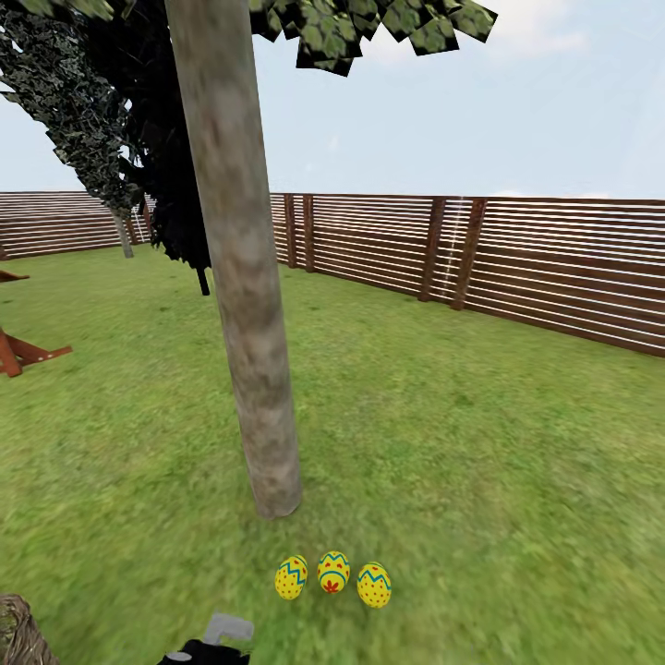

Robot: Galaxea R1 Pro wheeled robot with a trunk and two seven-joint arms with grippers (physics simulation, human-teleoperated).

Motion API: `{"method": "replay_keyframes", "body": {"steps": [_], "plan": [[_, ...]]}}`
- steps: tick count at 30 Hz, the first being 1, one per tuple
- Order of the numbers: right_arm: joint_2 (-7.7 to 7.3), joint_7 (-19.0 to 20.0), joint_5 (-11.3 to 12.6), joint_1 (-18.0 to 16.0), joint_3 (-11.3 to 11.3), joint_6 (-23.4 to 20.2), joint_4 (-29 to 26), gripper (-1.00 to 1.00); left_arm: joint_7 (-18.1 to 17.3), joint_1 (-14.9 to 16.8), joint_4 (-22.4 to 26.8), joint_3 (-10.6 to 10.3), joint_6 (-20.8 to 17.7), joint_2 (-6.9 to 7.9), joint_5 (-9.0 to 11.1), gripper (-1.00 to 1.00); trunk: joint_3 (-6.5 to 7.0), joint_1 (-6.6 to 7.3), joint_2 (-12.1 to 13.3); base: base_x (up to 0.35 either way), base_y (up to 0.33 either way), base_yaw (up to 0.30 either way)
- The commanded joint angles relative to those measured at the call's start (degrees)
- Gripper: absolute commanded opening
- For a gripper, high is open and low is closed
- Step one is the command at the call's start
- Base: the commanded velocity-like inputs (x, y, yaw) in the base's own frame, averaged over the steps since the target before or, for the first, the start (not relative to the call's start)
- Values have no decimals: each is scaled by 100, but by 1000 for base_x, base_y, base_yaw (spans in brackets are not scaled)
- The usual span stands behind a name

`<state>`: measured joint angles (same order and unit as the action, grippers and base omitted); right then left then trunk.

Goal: Take the three Easter eggs out of the wicker basket on the lawn in the garden, then place them on the lawn next to a single tree (choose any tree) so that all three eggs are next to the same tree and none are left in the basket.

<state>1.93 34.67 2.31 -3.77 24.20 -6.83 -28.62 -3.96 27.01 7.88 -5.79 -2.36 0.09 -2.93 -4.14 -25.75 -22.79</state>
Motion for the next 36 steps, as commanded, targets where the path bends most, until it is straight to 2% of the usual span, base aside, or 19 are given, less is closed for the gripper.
{"method": "replay_keyframes", "body": {"steps": [1,6,9,15,18,24,36], "plan": [[6,30,-11,-4,45,-55,54,100,-8,-40,8,-19,9,12,-31,100,-12,-4,-13,0,0,0],[-18,-142,-117,-3,67,126,516,100,-8,-321,-2,-19,189,42,-28,100,-12,-4,-13,0,0,0],[-28,-434,-141,-2,79,219,830,100,-4,-543,-5,-19,334,54,-31,100,-12,-4,-13,0,0,0],[-40,-701,-152,1,87,389,1032,100,202,-824,-6,-19,447,60,-32,100,-12,-4,-13,0,0,0],[-34,-1052,-148,60,92,760,1088,100,354,-993,-9,-19,589,61,-35,100,-12,-4,-13,0,0,0],[-66,-1598,-128,99,110,1079,1312,100,419,-1203,-13,-19,727,70,-35,100,-12,-4,-13,0,0,0],[-290,-1807,-112,126,128,1174,1605,100,440,-1434,-21,-12,771,276,-13,100,-12,-4,-13,0,0,0]]}}
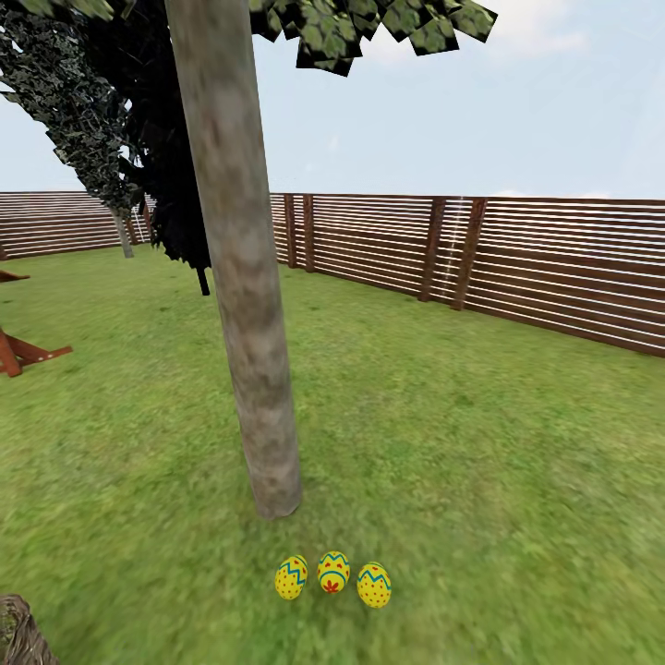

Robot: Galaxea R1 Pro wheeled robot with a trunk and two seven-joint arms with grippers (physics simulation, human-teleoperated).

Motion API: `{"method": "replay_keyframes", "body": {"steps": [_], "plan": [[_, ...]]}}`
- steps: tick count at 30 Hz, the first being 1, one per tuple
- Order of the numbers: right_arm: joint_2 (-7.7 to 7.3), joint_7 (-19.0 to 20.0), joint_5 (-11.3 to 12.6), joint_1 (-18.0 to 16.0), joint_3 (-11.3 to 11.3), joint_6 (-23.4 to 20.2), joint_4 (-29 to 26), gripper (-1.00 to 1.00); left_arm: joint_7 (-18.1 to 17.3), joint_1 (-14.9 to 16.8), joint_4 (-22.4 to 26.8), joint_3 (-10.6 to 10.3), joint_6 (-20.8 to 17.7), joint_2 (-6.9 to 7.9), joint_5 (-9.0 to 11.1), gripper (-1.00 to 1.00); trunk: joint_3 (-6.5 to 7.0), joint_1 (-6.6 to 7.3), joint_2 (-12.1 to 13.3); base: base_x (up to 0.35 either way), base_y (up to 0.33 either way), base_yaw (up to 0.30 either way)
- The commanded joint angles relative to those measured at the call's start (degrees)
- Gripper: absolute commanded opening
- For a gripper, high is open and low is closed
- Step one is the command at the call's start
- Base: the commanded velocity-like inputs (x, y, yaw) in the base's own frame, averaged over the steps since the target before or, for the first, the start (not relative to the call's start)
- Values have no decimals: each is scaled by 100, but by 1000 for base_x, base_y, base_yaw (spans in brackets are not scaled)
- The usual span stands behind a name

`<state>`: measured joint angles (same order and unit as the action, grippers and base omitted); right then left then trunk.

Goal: Take the three Easter eggs out of the wicker basket on the lawn in the garden, then place them on the lawn next to a single tree (choose any tree) so that all three eggs are next to the same tree and none are left in the basket.

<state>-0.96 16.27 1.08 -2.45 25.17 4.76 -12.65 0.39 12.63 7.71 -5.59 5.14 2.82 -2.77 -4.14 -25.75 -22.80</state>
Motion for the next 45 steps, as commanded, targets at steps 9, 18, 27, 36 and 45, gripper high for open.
{"method": "replay_keyframes", "body": {"steps": [9,18,27,36,45], "plan": [[-40,-658,15,-1,32,502,455,100,339,-254,-9,-30,22,154,-12,100,-12,-3,-12,0,0,0],[-54,-749,15,-1,32,551,548,100,445,-601,-12,-30,22,188,-7,100,-12,-3,-12,0,0,0],[-53,-756,15,-1,30,552,680,100,456,-865,-15,-29,22,186,-11,100,-12,-3,-12,0,0,0],[-53,-757,15,-1,31,553,693,100,469,-1055,-15,-22,16,184,-6,100,-12,-3,-12,0,0,0],[-46,-757,12,-1,29,553,691,100,462,-1109,-9,-15,1,172,4,100,-12,-3,-12,0,0,0]]}}
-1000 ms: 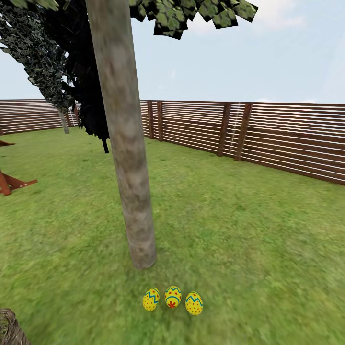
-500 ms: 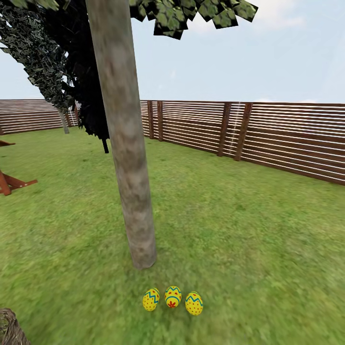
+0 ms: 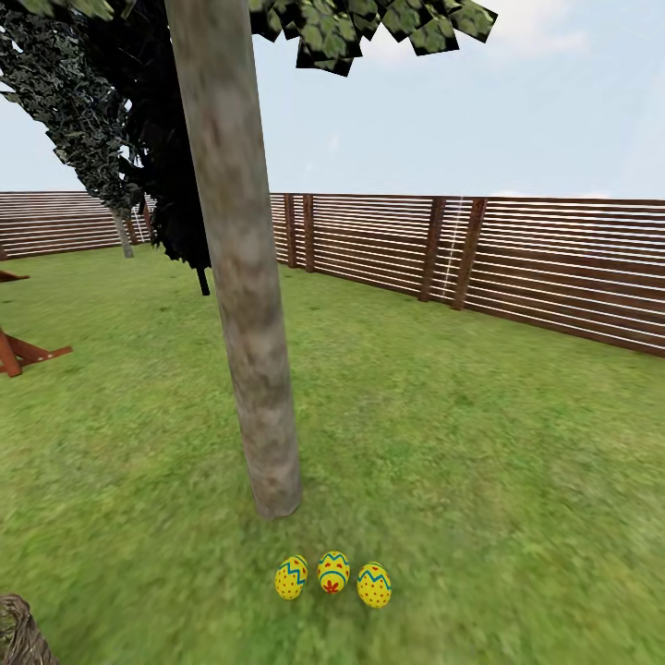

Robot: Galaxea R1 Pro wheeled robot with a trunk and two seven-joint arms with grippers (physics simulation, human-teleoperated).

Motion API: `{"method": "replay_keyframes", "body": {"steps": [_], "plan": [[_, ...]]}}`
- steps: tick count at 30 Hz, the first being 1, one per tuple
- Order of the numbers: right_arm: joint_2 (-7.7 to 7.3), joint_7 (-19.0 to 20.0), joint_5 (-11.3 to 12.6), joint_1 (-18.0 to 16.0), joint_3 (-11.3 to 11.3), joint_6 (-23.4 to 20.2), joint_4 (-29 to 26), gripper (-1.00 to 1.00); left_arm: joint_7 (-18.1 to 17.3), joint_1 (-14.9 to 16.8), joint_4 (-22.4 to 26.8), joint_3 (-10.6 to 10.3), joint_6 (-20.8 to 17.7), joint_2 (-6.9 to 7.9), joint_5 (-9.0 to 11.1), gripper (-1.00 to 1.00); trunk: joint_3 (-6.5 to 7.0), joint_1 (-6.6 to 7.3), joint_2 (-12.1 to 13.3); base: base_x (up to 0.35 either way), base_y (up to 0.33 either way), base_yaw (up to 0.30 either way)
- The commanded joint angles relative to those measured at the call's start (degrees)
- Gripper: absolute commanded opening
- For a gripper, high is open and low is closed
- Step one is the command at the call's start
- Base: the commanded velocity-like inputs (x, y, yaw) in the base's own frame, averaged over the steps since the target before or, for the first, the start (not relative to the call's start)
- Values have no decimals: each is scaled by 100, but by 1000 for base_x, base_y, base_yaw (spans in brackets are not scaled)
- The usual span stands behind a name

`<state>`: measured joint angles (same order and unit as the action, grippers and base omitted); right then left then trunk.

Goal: Take the three Easter eggs out of the wicker basket on the lawn in the garden, then place them on the lawn next to a single tree (choose any tree) so that all three eggs are next to the same tree and none are left in the basket.

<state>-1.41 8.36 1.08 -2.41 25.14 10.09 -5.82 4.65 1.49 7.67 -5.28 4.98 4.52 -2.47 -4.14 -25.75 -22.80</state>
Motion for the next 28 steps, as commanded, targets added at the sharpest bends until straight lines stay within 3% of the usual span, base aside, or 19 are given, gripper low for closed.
{"method": "replay_keyframes", "body": {"steps": [1,28], "plan": [[-1,34,10,-5,30,20,7,100,35,4,-4,-47,16,2,-27,100,-12,-3,-12,0,0,0],[26,34,-3,-5,17,3,2,100,19,18,7,-60,29,-40,-40,100,-12,-3,-12,0,0,0]]}}
